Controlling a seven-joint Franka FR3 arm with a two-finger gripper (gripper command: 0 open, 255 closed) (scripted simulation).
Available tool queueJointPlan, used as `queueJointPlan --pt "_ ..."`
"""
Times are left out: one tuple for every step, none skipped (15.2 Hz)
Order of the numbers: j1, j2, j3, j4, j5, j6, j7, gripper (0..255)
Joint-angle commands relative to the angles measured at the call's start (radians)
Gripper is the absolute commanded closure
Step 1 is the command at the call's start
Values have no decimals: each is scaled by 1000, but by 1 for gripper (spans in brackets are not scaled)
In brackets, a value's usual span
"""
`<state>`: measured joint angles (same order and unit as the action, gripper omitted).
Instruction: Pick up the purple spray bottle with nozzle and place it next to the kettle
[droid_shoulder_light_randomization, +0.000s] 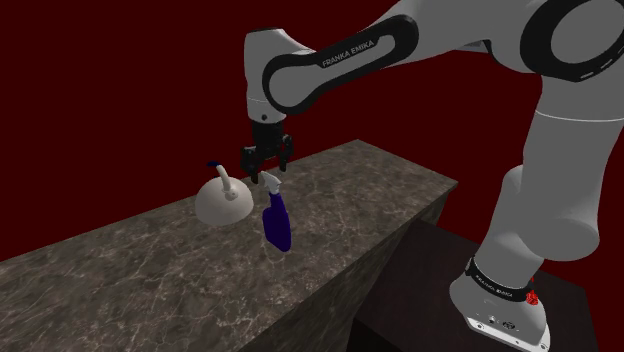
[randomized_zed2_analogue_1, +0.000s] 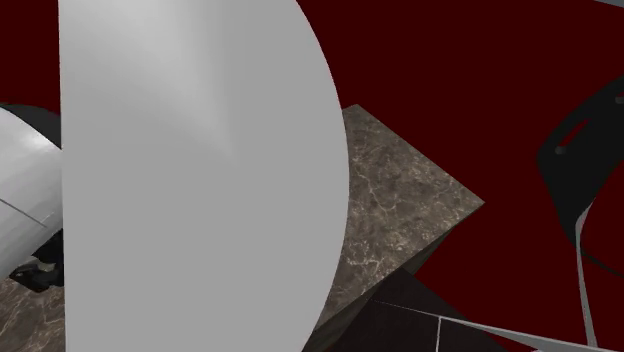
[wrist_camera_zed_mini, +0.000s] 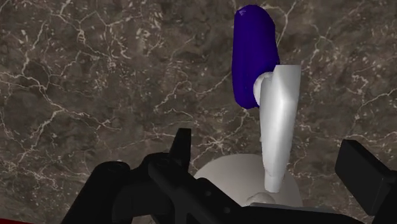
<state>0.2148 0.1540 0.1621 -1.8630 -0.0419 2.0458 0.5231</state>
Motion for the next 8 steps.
queueJointPlan --pt "0 -12 1 33 3 -45 -2 0" --pt "0 -21 1 56 5 -77 -3 0" --pt "0 -26 1 75 6 -101 -4 0" --pt "0 -26 1 75 6 -101 -4 0" --pt "0 -27 1 75 6 -101 -4 0" --pt "0 -26 1 75 6 -101 -4 0" --pt "0 -26 1 75 6 -101 -4 0" --pt "0 -26 1 75 6 -101 -4 0"
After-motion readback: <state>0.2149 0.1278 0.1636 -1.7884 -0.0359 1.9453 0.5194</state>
